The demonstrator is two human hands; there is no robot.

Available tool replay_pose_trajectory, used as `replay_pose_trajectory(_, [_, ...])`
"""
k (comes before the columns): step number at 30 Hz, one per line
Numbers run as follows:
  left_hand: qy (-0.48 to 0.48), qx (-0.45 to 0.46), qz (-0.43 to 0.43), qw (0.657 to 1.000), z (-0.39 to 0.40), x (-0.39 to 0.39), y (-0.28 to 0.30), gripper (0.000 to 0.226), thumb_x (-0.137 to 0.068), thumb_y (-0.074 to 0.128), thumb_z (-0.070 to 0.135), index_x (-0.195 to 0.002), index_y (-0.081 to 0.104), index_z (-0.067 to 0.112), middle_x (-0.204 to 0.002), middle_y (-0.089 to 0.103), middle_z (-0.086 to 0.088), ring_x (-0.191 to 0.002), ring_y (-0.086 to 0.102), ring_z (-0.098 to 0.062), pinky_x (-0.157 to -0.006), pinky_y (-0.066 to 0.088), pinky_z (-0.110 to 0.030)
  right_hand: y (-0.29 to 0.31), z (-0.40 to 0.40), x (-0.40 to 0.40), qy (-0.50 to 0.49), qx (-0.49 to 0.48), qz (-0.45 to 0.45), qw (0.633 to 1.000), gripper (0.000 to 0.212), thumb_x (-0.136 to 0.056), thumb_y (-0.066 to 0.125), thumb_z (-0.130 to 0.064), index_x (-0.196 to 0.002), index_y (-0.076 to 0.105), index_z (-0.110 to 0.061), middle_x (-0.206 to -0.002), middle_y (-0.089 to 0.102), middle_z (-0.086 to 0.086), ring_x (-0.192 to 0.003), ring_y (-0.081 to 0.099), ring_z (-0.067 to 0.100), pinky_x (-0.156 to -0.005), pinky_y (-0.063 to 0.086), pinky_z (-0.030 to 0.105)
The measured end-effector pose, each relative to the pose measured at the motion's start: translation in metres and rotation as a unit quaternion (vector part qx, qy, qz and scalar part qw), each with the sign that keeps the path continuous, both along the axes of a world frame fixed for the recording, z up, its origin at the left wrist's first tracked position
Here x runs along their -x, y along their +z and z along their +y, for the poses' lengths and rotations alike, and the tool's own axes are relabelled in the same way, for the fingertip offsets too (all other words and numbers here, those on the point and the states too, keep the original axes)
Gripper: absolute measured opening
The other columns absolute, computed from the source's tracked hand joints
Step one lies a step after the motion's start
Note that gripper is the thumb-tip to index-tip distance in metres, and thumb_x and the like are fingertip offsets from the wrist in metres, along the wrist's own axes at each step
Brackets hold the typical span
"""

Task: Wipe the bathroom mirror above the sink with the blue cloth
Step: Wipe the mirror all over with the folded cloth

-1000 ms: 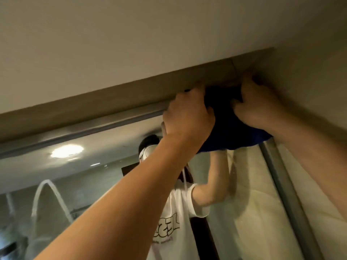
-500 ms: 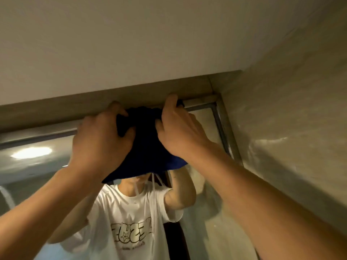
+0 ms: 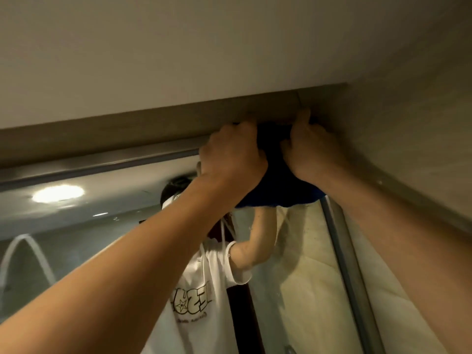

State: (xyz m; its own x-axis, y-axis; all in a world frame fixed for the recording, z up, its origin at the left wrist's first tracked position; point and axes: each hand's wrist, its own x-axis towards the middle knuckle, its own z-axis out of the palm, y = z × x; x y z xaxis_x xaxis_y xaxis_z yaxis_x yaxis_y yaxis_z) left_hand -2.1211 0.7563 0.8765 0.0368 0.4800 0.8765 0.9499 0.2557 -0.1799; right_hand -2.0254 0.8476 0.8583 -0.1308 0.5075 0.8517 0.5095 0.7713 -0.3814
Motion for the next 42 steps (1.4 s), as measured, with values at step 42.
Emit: replay_pose_trajectory(42, [-0.281, -0.122, -0.3, 0.903, 0.012, -0.025, -0.043, 0.046, -0.094, 0.053, 0.014, -0.135, 0.049, 0.034, -0.125, 0.061, 0.003, -0.117, 0.056, -0.02, -0.099, 0.048, -0.038, -0.021, -0.007, -0.047, -0.053, -0.129, 0.057, 0.989, 0.036, -0.095, 0.053, -0.015, -0.13, 0.043, -0.009, -0.128, 0.053, 0.013, -0.109, 0.058, 0.031, -0.074, 0.038, 0.028])
